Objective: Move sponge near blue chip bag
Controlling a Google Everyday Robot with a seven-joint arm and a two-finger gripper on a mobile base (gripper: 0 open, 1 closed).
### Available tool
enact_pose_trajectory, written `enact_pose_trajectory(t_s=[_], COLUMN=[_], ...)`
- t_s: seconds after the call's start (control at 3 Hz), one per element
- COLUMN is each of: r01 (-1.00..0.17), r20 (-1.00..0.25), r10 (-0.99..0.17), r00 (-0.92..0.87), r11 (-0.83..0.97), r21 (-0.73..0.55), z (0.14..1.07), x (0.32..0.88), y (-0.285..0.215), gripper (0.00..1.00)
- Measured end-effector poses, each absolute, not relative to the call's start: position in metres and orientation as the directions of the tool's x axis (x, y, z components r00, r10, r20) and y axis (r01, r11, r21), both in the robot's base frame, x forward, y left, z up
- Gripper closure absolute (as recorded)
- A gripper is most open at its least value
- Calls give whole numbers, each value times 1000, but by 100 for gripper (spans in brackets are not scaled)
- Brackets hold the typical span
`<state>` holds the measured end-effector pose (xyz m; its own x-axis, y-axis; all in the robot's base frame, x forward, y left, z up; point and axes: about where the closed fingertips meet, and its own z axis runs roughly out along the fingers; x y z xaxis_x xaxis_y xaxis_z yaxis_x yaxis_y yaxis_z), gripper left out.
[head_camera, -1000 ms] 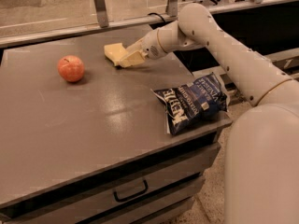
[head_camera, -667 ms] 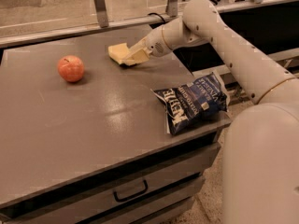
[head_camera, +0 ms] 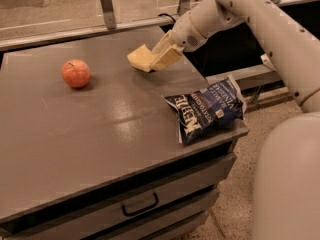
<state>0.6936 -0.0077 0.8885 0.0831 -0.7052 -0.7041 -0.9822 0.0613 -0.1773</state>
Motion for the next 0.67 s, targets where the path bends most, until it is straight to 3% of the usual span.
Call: enact_pose_trajectory(t_s=[0.33, 0.67], r01=[-983, -985], r20=[-660, -655], r10=[-740, -742], r00=[131, 143], r11=[-12, -46], r21=[-183, -164], z=[887, 884], x=[662, 626], y=[-26, -50], gripper=[100, 82])
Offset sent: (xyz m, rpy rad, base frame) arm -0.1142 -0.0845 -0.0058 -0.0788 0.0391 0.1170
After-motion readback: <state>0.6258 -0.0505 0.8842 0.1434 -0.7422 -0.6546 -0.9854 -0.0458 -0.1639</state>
